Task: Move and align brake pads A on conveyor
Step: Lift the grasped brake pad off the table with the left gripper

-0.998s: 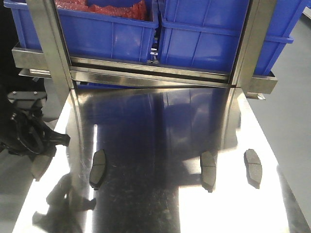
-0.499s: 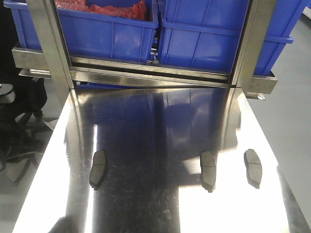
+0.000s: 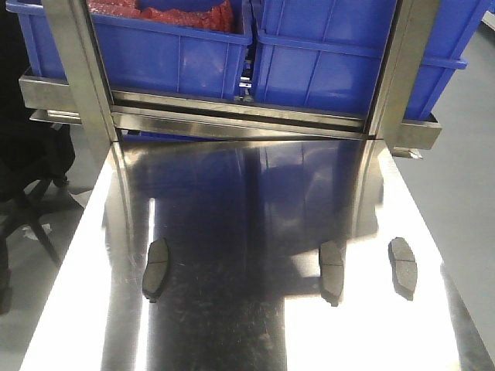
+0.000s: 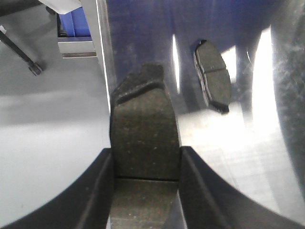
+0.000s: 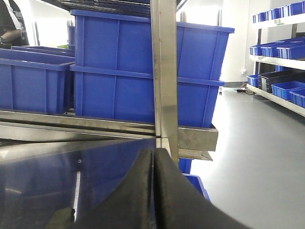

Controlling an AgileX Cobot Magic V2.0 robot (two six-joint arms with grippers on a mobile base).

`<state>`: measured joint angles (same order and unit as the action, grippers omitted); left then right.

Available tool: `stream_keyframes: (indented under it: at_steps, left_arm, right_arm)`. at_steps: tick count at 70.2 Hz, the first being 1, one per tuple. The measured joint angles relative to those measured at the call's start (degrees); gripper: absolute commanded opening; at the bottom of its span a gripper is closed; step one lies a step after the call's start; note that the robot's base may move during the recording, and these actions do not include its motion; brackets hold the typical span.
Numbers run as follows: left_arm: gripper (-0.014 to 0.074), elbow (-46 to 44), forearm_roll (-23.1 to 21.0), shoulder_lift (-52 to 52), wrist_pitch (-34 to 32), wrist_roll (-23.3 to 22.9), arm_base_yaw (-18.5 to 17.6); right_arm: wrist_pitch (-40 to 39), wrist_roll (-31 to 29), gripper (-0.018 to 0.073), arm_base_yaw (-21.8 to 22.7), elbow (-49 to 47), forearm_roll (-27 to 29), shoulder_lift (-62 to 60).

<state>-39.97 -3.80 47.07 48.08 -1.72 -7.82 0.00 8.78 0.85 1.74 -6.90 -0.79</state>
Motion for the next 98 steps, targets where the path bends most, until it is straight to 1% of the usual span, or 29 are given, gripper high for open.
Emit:
stream_keyframes:
  at_steps: [13,26,98]
  left_arm:
    - [-0.0008,4.6,0.0,-7.6,-1.8,-0.1,0.0]
    - [-0.0008,5.3,0.0,-10.4,-1.2,-0.2,0.0]
    - [-0.0006,5.3,0.0,-10.6,-0.8,-0.2,0.0]
  right_arm:
    - [0.0,0.0,-0.0009,0.0,0.0,0.0,0.0]
    - [0.0,0.0,-0.0009,0.0,0.0,0.0,0.0]
    - [0.0,0.0,-0.0009,0.0,0.0,0.0,0.0]
